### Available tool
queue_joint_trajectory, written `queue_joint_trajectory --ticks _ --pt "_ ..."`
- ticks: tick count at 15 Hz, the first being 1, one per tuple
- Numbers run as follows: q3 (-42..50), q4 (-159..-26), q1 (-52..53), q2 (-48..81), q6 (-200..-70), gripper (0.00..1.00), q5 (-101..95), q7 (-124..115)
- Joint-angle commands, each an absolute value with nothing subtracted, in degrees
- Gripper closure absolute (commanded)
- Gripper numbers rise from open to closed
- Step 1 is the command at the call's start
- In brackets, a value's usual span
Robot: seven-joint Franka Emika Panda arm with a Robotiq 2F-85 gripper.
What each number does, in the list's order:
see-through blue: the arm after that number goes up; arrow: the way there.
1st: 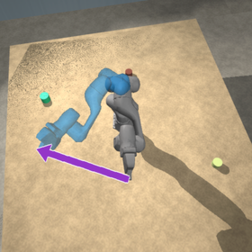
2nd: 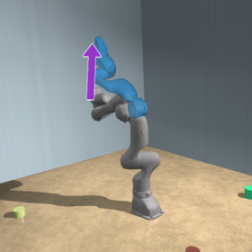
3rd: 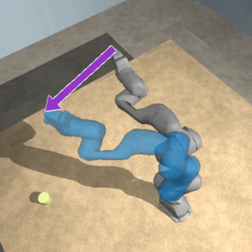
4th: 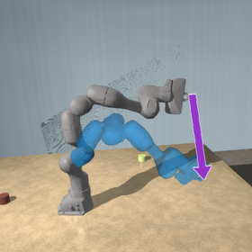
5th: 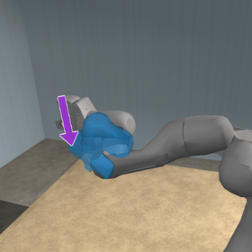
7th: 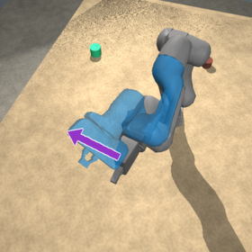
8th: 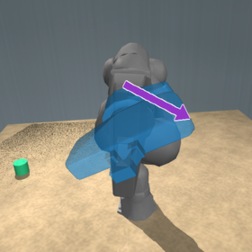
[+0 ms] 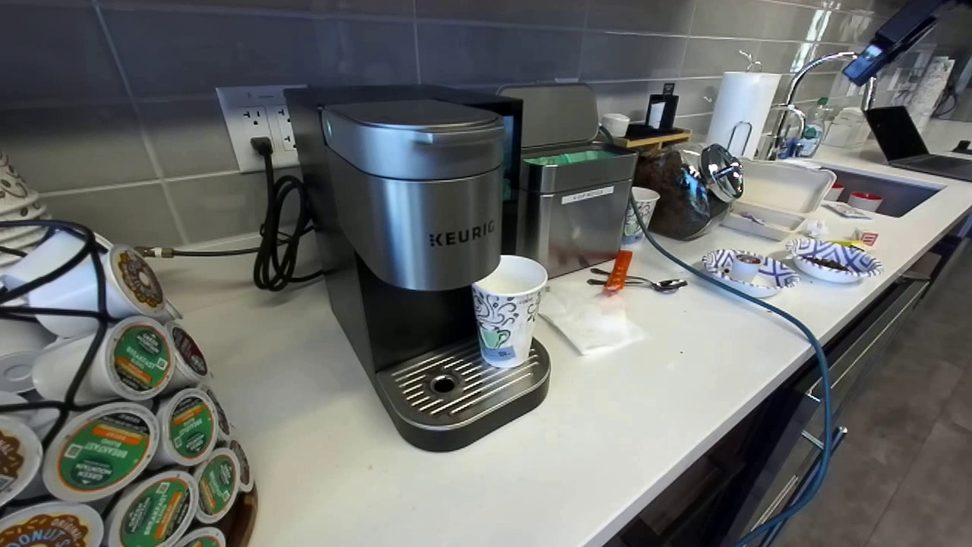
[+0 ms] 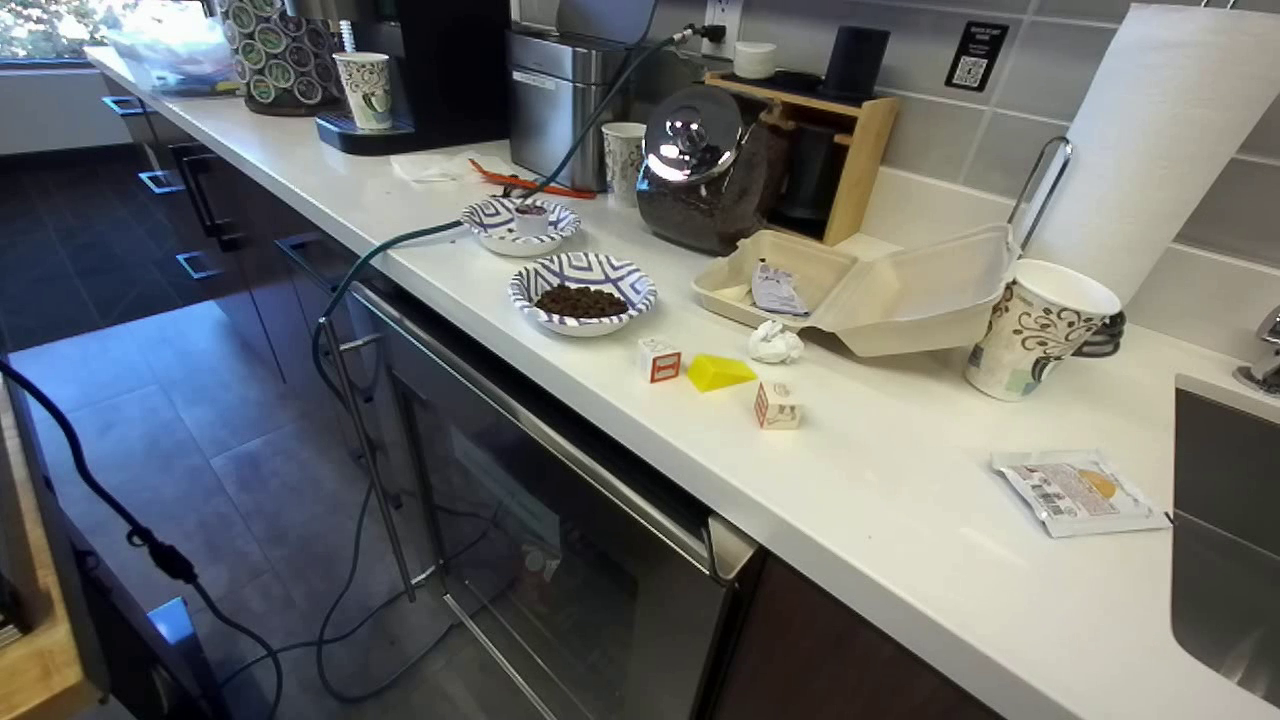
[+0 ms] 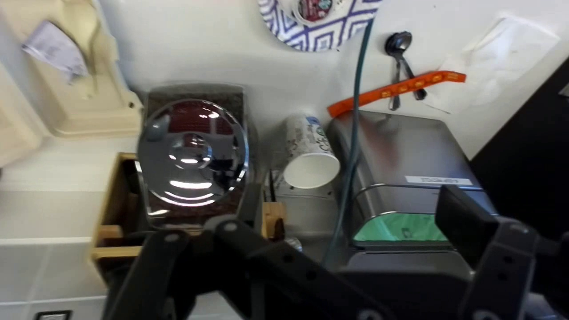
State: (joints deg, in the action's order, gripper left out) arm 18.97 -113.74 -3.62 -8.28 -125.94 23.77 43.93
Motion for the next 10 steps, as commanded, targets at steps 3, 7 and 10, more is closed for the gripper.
queue_joint_trajectory --ticks 3,7,10 --pt "15.9 -111.7 -5.6 -3.0 -123.9 0.0 35.0 54.4" --pt "15.1 -109.3 -6.3 0.5 -121.5 0.0 38.3 57.7" --pt "14.5 -106.2 -7.7 5.6 -119.7 0.0 53.6 67.8"
